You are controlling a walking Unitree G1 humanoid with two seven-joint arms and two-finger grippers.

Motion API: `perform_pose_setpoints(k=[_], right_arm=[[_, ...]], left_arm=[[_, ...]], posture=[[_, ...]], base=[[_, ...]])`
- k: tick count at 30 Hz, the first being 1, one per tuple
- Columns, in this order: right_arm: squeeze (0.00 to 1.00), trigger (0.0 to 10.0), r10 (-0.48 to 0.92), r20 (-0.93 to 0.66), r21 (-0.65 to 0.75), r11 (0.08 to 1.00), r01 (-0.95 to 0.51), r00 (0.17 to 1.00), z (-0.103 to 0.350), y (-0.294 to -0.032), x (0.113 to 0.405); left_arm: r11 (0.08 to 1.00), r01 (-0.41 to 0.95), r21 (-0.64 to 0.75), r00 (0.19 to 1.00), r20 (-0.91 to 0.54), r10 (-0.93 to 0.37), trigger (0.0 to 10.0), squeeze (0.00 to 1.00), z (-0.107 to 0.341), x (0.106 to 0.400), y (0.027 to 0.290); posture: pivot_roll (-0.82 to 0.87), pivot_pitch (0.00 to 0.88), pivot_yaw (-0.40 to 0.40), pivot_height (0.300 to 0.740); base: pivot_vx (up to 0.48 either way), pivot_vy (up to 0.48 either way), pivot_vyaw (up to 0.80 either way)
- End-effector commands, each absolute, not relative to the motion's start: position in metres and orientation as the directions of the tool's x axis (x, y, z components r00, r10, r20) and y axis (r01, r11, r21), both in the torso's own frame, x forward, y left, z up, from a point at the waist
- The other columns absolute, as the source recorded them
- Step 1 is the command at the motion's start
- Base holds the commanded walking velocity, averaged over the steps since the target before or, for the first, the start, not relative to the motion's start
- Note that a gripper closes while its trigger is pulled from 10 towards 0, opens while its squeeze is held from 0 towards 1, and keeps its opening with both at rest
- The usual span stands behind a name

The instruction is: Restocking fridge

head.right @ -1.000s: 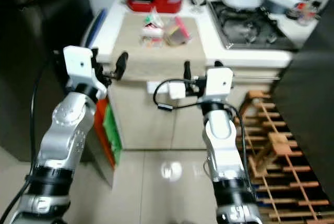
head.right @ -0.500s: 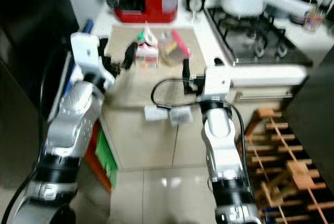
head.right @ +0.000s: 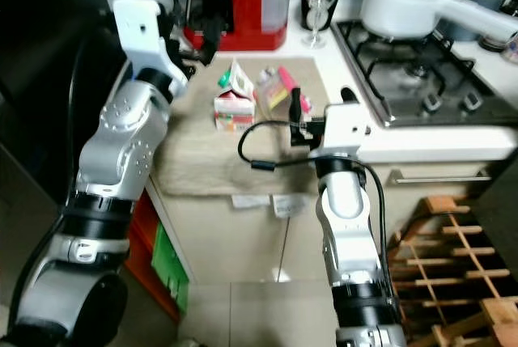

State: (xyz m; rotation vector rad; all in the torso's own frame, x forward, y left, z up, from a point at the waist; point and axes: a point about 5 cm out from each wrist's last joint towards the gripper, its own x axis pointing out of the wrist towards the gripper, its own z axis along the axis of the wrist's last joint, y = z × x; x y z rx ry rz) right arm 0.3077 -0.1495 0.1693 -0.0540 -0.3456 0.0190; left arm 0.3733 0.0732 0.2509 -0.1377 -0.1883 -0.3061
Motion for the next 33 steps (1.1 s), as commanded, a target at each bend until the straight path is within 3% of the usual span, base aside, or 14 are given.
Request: perform_pose_setpoints(k=[1,5,19,24,28,33], right_arm=[[0.0,10.0,0.024,0.347,-0.058,0.998,-0.004,0.937,0.172,-0.149,0.305],[0.0,10.0,0.027,0.353,-0.062,0.998,-0.006,0.935,0.175,-0.148,0.301],[0.0,10.0,0.003,0.327,-0.087,0.996,0.027,0.945,0.173,-0.157,0.277],[0.0,10.0,-0.012,0.317,-0.083,0.996,0.04,0.948,0.172,-0.157,0.272],[0.0,10.0,-0.023,0.302,-0.082,0.995,0.05,0.953,0.17,-0.158,0.268],[0.0,10.0,-0.029,0.292,-0.084,0.995,0.056,0.956,0.169,-0.159,0.266]], left_arm=[[0.942,0.321,-0.101,0.939,0.164,-0.302,10.0,0.0,0.254,0.378,0.064],[0.942,0.296,-0.157,0.955,0.076,-0.287,10.0,0.0,0.249,0.391,0.06],[0.912,0.277,-0.302,0.956,-0.007,-0.293,10.0,0.0,0.241,0.404,0.037],[0.924,0.274,-0.269,0.957,-0.024,-0.29,10.0,0.0,0.237,0.405,0.032],[0.973,0.176,-0.15,0.98,-0.064,-0.187,10.0,0.0,0.229,0.409,0.041],[0.983,0.138,-0.122,0.988,-0.046,-0.144,10.0,0.0,0.231,0.41,0.045]], posture=[[-0.14,0.0,0.042,0.74],[-0.15,0.0,0.053,0.74],[-0.22,0.0,0.086,0.74],[-0.24,0.0,0.101,0.74],[-0.24,0.004,0.106,0.74],[-0.25,0.01,0.111,0.74]], base=[[0.0,0.0,0.0],[0.0,0.0,0.0],[0.0,0.0,0.0],[0.0,0.0,0.0],[0.0,0.0,0.0],[0.0,0.0,0.0]])
